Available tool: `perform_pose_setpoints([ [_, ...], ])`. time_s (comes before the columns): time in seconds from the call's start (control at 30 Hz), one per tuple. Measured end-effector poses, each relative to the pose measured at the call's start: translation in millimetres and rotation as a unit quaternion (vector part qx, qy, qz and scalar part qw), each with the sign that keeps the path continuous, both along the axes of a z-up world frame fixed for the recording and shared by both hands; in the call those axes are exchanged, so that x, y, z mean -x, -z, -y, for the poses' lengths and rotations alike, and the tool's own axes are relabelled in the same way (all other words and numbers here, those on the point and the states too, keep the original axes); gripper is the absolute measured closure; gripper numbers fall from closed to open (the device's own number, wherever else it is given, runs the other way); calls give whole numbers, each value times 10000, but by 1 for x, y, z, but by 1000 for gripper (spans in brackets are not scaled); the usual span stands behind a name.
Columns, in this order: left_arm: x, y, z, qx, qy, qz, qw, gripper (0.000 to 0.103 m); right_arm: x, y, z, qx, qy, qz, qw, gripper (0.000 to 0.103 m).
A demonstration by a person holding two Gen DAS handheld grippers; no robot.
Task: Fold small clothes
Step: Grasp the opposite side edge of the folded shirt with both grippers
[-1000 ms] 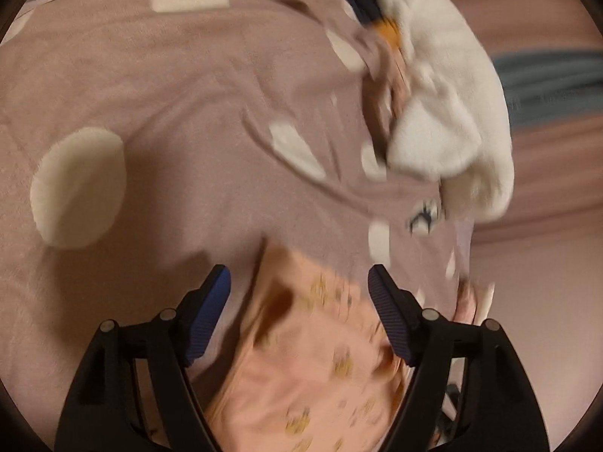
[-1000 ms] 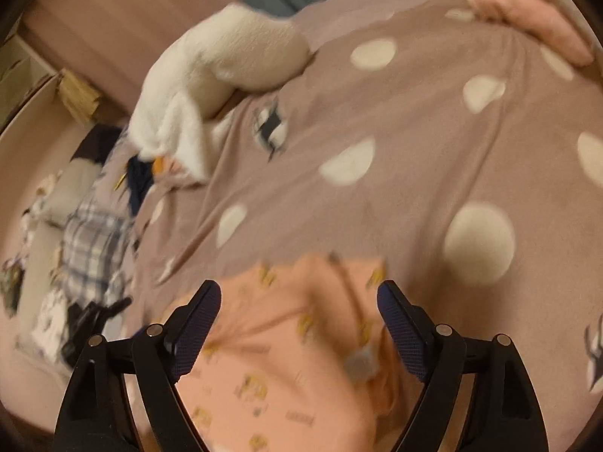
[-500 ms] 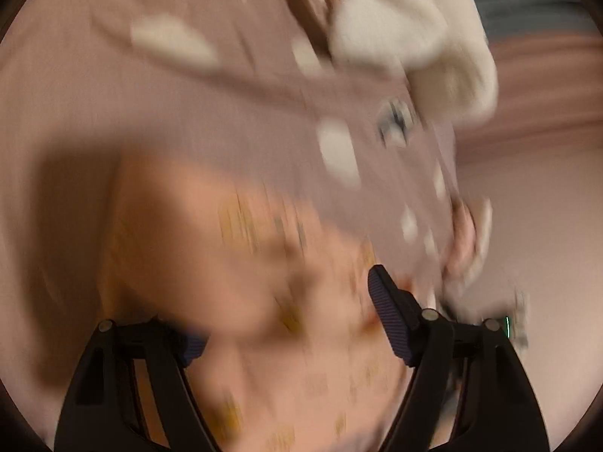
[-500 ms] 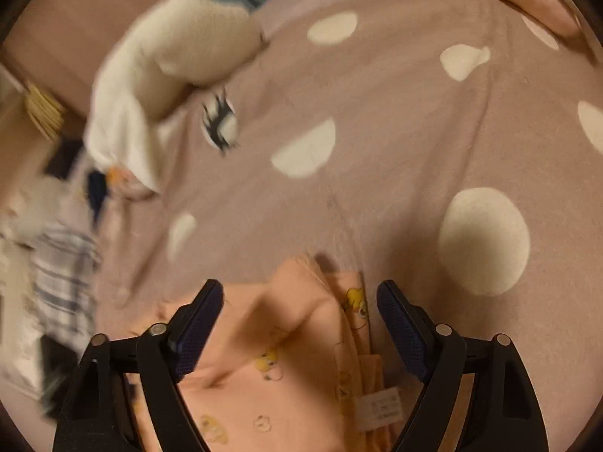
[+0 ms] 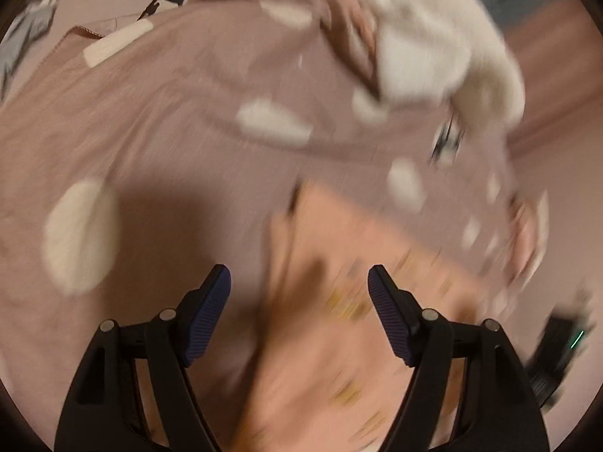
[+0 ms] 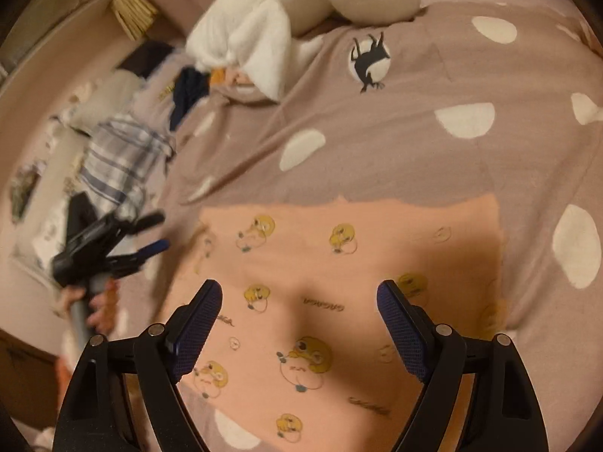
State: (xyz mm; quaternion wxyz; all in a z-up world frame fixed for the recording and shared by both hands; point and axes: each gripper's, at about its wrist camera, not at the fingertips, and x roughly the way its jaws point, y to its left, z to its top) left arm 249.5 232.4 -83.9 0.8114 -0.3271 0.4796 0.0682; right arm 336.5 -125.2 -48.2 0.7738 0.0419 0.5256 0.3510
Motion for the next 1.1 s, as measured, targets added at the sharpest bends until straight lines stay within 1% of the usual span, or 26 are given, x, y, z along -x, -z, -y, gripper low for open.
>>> perform_pose_setpoints([
  [0.03,12,6,4,27,144,-72,9999,26,4,2,-1,38,-12,-48,10000,18],
  [0.07,23,13,5,151,206,-158,9995,25,10,5,2,25,-59,-111,9999,18],
  [0.13,49,31,7,703,283,-390,9964,25,20,8,14,124,44,-194,9997,18],
  [0.17,60,36,8,933,313,-418,9943,25,29,10,24,269,156,-258,9992,18],
  [0.2,71,39,10,1074,315,-390,9929,25,37,10,29,313,207,-305,9988,18],
  [0.27,96,37,13,1191,282,-311,9920,25,52,11,49,271,293,-388,9985,18],
  [0.33,118,34,17,1356,172,-237,9903,21,74,12,71,256,411,-503,9976,18],
  [0.37,123,34,21,1438,194,-212,9892,20,78,13,75,259,455,-538,9972,18],
  [0.43,131,34,34,1592,402,-147,9863,20,91,17,85,256,596,-627,9959,18],
  [0.5,134,33,45,1711,400,-33,9844,20,100,25,88,235,659,-732,9949,18],
  [0.53,131,35,54,1833,383,70,9823,19,101,30,90,199,724,-832,9937,18],
  [0.57,132,38,60,1911,416,135,9806,18,101,37,90,127,817,-961,9919,18],
  [0.63,116,49,71,2103,576,249,9756,16,100,46,94,-217,1020,-1115,9883,18],
  [0.7,106,54,70,2126,484,416,9751,16,100,51,97,-630,1296,-1160,9827,16],
  [0.73,100,52,69,2168,309,561,9741,15,97,54,97,-907,1379,-1180,9792,16],
  [0.87,92,56,60,2327,-217,885,9683,15,87,62,92,-1437,1761,-1328,9647,16],
  [0.97,86,55,57,2325,-523,1088,9651,15,76,64,84,-1564,1903,-1278,9607,16],
  [1.0,85,54,57,2261,-561,1146,9657,15,74,65,82,-1578,1929,-1255,9603,16],
  [1.1,79,51,65,1926,-527,1292,9713,15,65,65,79,-1625,2028,-1232,9578,16],
])
